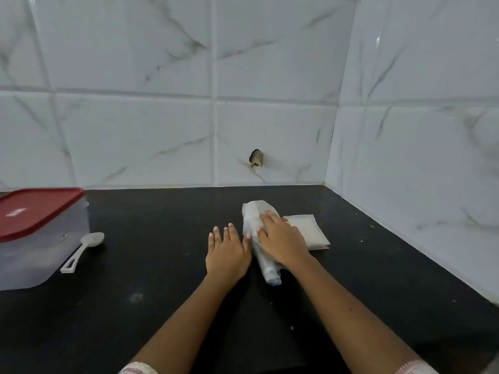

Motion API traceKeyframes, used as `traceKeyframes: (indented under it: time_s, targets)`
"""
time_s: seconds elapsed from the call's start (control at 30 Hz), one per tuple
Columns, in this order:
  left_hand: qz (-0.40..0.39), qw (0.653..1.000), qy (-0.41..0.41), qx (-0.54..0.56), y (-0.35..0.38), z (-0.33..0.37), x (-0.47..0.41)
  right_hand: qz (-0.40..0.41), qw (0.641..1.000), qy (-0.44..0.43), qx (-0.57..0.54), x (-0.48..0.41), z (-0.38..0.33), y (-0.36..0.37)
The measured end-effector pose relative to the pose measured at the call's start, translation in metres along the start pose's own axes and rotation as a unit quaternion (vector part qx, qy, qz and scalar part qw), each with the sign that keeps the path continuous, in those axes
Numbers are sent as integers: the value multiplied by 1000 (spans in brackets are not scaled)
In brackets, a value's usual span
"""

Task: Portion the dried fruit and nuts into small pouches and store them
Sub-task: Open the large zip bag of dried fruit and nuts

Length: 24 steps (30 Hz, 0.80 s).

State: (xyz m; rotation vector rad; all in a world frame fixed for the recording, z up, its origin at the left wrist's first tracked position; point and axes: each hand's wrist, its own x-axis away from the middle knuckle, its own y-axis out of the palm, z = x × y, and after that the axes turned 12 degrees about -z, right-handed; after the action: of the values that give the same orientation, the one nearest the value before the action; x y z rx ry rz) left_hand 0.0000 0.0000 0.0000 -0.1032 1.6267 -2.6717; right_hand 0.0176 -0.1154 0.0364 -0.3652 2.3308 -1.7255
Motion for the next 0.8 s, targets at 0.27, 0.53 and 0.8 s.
traceKeyframes:
  time_s: [0.27,0.53,0.8]
  targets:
    - [-75,995,59,0,-4,-8,-11,17,998,14,63,1,2,12]
    - [-84,988,95,90,-10,-8,-6,-1,999,-17,28,-6,-10,7]
    - [11,883,87,461,-24,-15,2,28,970,-15,-241,-26,-45,9]
